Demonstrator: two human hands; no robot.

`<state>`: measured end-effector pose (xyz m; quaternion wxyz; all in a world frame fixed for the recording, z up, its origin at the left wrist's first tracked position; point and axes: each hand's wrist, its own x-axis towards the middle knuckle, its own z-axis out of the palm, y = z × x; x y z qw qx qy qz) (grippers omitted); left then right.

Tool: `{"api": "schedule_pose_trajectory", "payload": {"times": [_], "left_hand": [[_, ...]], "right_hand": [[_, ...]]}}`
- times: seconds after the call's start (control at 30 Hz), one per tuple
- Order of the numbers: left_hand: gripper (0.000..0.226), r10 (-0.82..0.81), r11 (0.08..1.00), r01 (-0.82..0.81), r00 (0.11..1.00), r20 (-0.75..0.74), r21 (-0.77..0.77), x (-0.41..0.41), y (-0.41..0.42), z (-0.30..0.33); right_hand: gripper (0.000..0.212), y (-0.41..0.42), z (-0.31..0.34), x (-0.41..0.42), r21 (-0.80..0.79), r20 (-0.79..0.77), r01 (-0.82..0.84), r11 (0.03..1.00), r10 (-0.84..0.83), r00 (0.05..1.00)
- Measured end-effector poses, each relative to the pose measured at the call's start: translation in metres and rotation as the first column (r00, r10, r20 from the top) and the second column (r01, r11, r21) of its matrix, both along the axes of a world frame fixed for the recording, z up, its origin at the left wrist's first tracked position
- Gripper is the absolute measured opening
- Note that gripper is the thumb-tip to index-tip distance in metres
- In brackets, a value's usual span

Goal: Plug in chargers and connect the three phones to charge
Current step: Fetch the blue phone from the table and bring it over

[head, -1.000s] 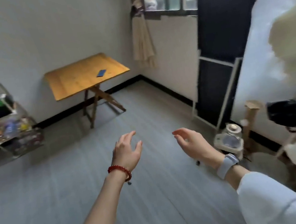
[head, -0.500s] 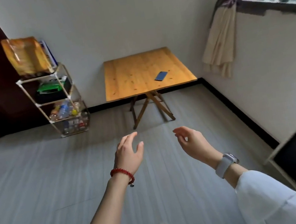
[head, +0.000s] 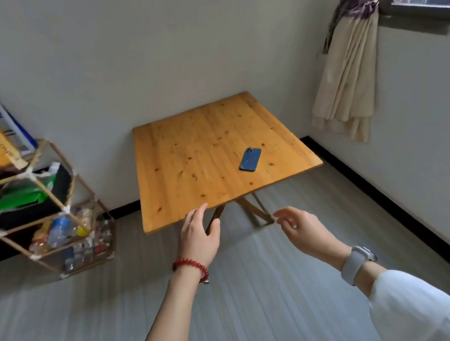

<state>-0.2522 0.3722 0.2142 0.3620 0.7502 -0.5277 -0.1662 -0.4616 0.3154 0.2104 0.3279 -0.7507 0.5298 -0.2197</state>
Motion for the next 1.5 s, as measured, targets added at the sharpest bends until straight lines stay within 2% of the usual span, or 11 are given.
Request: {"api": "schedule_pose_trajectory", "payload": {"times": [0.23, 0.43, 0.6, 0.77, 0.9, 1.03, 1.13, 1.3, 1.37, 1.5], "left_hand": [[0.042, -0.065, 0.995, 0.065, 0.998, -0.011, 0.07, 0.026, -0.181, -0.051], [0.044, -0.04, 0.962, 0.05, 0.998, -0.042, 0.268, 0.052, -0.326, -0.086], [0.048, -0.011, 0.913, 0.034, 0.998, -0.058, 0.406, 0.07, -0.393, -0.12], [0.051, -0.003, 0.825, 0.032, 0.999, -0.052, 0.564, 0.096, -0.428, -0.168], [0.062, -0.092, 0.733, 0.044, 0.995, 0.035, 0.679, 0.118, -0.461, -0.208], [0.086, -0.252, 0.669, 0.079, 0.96, 0.125, 0.739, 0.133, -0.486, -0.238], [0.1, -0.358, 0.626, 0.091, 0.916, 0.182, 0.774, 0.144, -0.495, -0.251], [0.104, -0.4, 0.624, 0.131, 0.901, 0.17, 0.771, 0.153, -0.492, -0.254], [0.105, -0.392, 0.62, 0.126, 0.905, 0.166, 0.775, 0.151, -0.493, -0.254], [0.106, -0.392, 0.622, 0.118, 0.903, 0.177, 0.774, 0.15, -0.494, -0.253]], "right_hand": [[0.028, -0.17, -0.047, 0.03, 0.105, -0.004, 0.072, 0.992, -0.072, 0.997], [0.031, -0.325, -0.084, 0.053, 0.225, -0.053, 0.113, 0.968, -0.103, 0.993], [0.033, -0.402, -0.118, 0.08, 0.35, -0.109, 0.156, 0.924, -0.126, 0.986], [0.03, -0.442, -0.161, 0.116, 0.47, -0.231, 0.221, 0.855, -0.122, 0.965], [0.021, -0.467, -0.192, 0.149, 0.537, -0.304, 0.273, 0.799, -0.119, 0.945], [0.067, -0.486, -0.215, 0.18, 0.462, -0.453, 0.497, 0.735, -0.286, 0.844], [0.092, -0.493, -0.222, 0.204, 0.403, -0.554, 0.629, 0.664, -0.37, 0.746], [0.093, -0.502, -0.226, 0.218, 0.44, -0.569, 0.744, 0.503, -0.485, 0.664], [0.09, -0.503, -0.225, 0.216, 0.45, -0.574, 0.729, 0.516, -0.458, 0.678], [0.085, -0.503, -0.221, 0.213, 0.412, -0.549, 0.677, 0.61, -0.426, 0.719]]}}
